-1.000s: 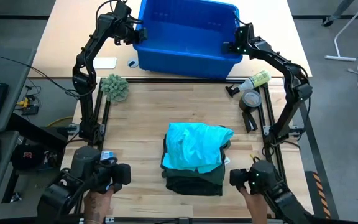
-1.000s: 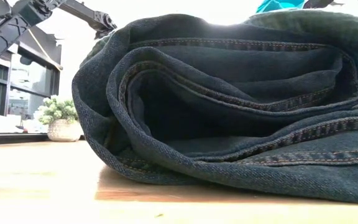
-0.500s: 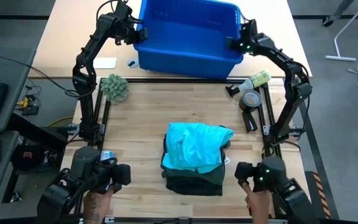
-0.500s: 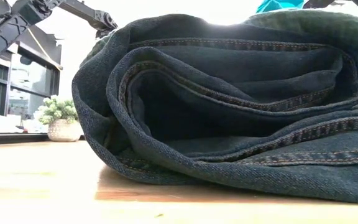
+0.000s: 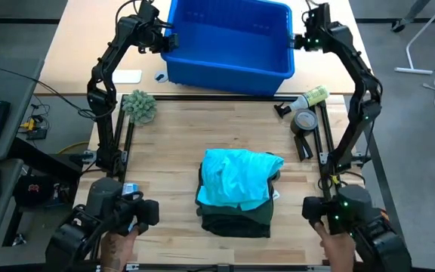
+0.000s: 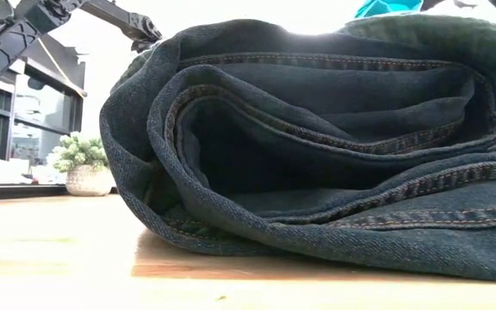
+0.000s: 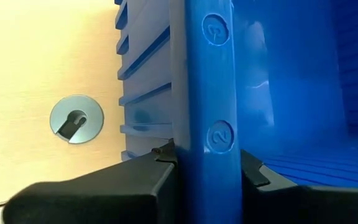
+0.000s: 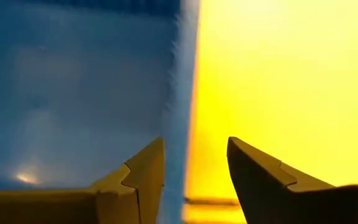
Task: Fold laundry
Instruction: Put the blue laundry bin on the top of the table
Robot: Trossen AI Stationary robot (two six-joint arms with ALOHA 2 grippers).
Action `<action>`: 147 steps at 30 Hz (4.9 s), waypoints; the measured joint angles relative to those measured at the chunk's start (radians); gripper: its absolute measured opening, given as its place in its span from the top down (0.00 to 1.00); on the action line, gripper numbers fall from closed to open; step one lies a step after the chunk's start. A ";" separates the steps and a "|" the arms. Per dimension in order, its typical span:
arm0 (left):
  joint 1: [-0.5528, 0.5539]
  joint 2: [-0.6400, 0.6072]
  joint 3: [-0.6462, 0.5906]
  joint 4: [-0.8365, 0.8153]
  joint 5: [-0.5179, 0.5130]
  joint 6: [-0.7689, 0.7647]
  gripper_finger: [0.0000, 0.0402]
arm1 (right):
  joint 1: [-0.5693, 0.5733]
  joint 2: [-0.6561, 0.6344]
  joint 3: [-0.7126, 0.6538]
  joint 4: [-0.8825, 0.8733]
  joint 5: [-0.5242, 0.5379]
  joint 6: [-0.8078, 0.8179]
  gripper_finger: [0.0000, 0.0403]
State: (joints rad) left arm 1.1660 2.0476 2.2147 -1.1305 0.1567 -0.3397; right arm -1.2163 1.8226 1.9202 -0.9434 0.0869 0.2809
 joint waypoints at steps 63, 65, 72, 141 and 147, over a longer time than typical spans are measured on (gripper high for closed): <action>-0.287 -0.186 -0.033 -0.431 -0.233 0.048 0.85 | 0.293 -0.381 -0.497 -0.266 -0.144 0.273 0.81; -0.300 -0.217 -0.099 -0.425 -0.210 0.034 0.85 | 0.315 -0.442 -0.583 -0.231 -0.150 0.320 0.81; -0.328 -0.439 -0.526 -0.191 -0.088 -0.051 0.85 | 0.379 -0.625 -0.762 -0.123 -0.141 0.402 0.81; -1.534 -1.118 -1.394 0.184 -0.409 -1.342 0.86 | 1.540 -0.715 -0.882 -0.414 0.067 1.520 0.85; -1.580 -1.114 -1.367 0.167 -0.391 -1.388 0.86 | 1.582 -0.714 -0.882 -0.400 0.069 1.580 0.85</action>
State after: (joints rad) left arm -0.4139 0.9335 0.8473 -0.9639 -0.2340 -1.7276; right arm 0.3656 1.1088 1.0386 -1.3437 0.1558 1.8607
